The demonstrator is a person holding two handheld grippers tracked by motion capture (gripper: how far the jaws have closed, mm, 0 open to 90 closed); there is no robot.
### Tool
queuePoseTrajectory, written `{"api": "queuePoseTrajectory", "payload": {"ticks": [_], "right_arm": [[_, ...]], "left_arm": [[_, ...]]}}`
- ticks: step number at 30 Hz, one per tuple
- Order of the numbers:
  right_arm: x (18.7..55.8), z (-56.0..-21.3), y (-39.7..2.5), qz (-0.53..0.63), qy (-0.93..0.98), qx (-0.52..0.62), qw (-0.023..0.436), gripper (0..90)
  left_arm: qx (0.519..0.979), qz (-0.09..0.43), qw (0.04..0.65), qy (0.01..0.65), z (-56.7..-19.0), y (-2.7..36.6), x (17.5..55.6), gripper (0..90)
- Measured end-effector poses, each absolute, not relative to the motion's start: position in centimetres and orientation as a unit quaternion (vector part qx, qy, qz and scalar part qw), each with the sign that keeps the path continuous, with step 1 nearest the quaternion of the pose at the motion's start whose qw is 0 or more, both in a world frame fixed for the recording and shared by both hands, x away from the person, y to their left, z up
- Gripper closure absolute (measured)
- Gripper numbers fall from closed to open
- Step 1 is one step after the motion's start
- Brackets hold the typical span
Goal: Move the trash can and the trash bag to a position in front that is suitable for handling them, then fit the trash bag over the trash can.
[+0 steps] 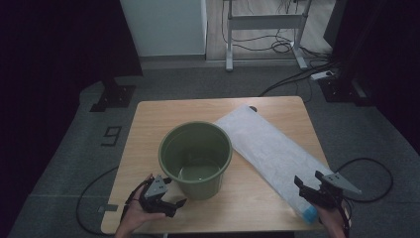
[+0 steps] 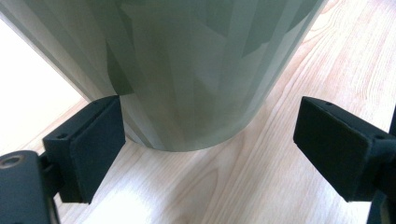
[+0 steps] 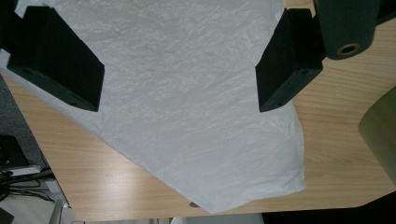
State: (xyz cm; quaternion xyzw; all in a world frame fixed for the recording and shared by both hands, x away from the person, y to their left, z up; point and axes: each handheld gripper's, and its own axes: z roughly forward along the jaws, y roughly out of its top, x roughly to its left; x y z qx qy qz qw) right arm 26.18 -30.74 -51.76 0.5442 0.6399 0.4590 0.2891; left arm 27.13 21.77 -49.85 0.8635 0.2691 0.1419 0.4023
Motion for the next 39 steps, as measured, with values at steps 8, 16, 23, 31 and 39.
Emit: {"api": "queuePoseTrajectory", "payload": {"ticks": [8,16,23,31,39], "right_arm": [[26.2,-51.9,-30.4,0.455,0.644,0.543,0.289,15.2],[26.2,-51.9,-30.4,0.455,0.645,0.543,0.289,15.3],[26.1,-51.9,-30.7,0.454,0.642,0.545,0.29,15.3],[26.2,-51.9,-30.3,0.452,0.647,0.542,0.289,15.4],[26.1,-51.2,-28.6,0.449,0.647,0.548,0.281,15.8]], "left_arm": [[0.87,0.142,0.392,0.262,-50.0,19.9,28.0,9.5],[0.878,0.134,0.389,0.243,-49.9,17.7,28.8,10.4],[0.877,0.142,0.39,0.24,-50.0,16.8,28.7,12.4],[0.858,0.17,0.385,0.295,-50.1,20.0,28.5,12.9],[0.827,0.194,0.373,0.372,-50.3,23.1,29.5,13.5]]}}
